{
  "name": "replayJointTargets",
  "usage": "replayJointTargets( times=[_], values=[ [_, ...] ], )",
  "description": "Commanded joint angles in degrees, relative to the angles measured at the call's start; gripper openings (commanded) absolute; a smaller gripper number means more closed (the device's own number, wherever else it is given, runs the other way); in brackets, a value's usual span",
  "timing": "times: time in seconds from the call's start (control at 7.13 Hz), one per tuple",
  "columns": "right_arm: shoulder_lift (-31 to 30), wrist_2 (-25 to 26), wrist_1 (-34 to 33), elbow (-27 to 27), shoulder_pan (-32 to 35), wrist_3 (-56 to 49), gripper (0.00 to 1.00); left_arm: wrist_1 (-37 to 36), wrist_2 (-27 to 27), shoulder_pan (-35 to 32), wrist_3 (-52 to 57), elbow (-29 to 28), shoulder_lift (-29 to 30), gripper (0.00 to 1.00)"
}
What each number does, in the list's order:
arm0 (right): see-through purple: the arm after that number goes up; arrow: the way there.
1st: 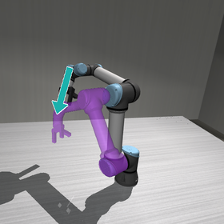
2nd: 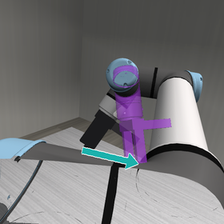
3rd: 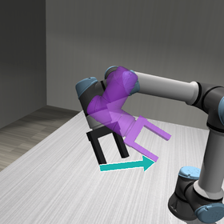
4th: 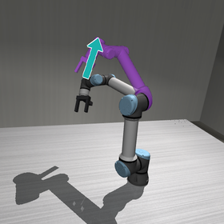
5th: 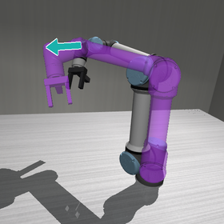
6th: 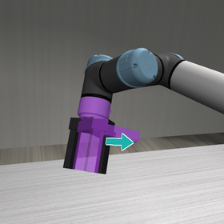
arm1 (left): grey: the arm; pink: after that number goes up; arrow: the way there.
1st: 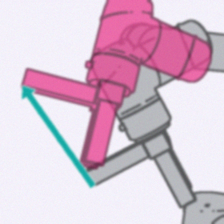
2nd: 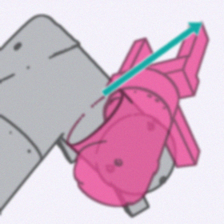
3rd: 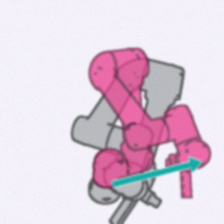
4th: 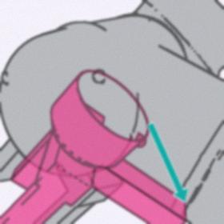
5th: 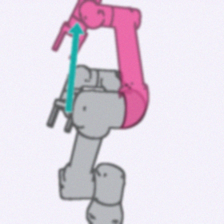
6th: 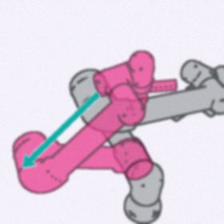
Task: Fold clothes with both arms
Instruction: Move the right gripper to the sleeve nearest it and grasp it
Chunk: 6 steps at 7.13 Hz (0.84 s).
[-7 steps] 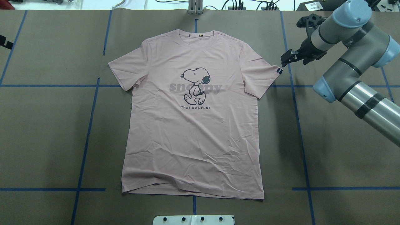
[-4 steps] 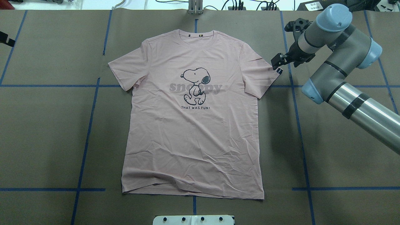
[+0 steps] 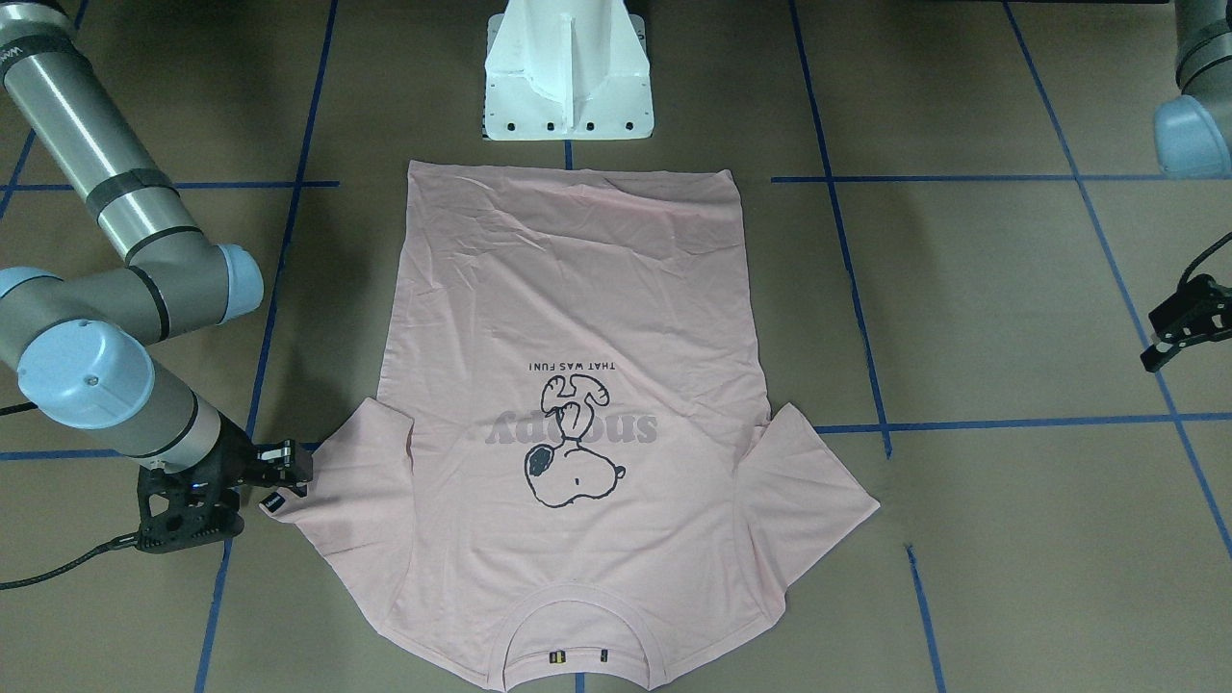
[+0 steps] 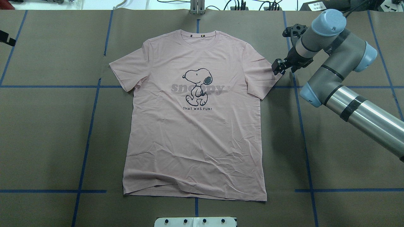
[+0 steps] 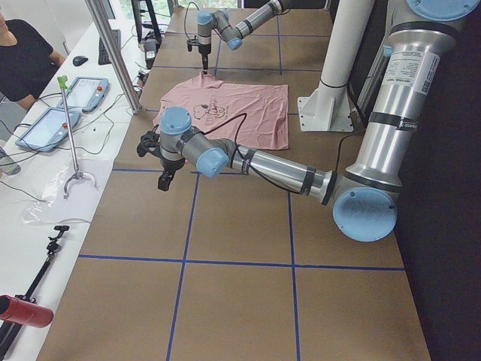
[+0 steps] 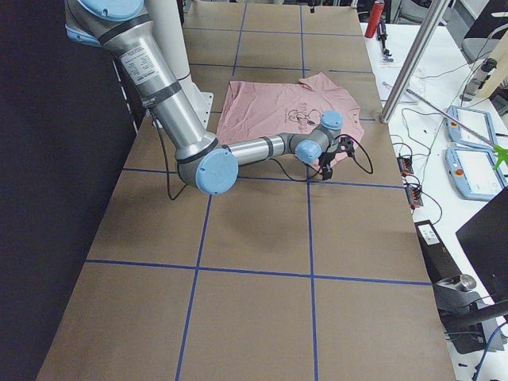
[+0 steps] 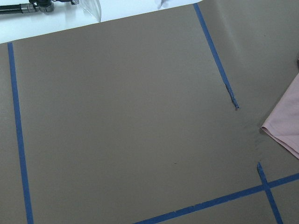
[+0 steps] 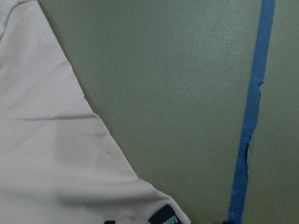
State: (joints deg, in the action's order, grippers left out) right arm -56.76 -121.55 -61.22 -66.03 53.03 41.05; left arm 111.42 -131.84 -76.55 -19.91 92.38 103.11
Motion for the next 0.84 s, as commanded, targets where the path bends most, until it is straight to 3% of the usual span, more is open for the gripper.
replayJointTargets(
  times=[0.0,0.28,0.7],
  values=[
    [0.0,0.0,0.1,0.0,0.0,-0.1,0.32,-0.1,0.0,0.0,0.0,-0.2,0.1,1.00],
    [0.4,-0.3,0.0,0.0,0.0,-0.3,0.00,-0.2,-0.1,0.0,0.0,0.3,0.1,1.00],
    [1.4,-2.9,0.1,-3.1,0.1,0.0,0.00,-0.2,-0.1,-0.1,0.0,0.3,0.1,1.00]
  ],
)
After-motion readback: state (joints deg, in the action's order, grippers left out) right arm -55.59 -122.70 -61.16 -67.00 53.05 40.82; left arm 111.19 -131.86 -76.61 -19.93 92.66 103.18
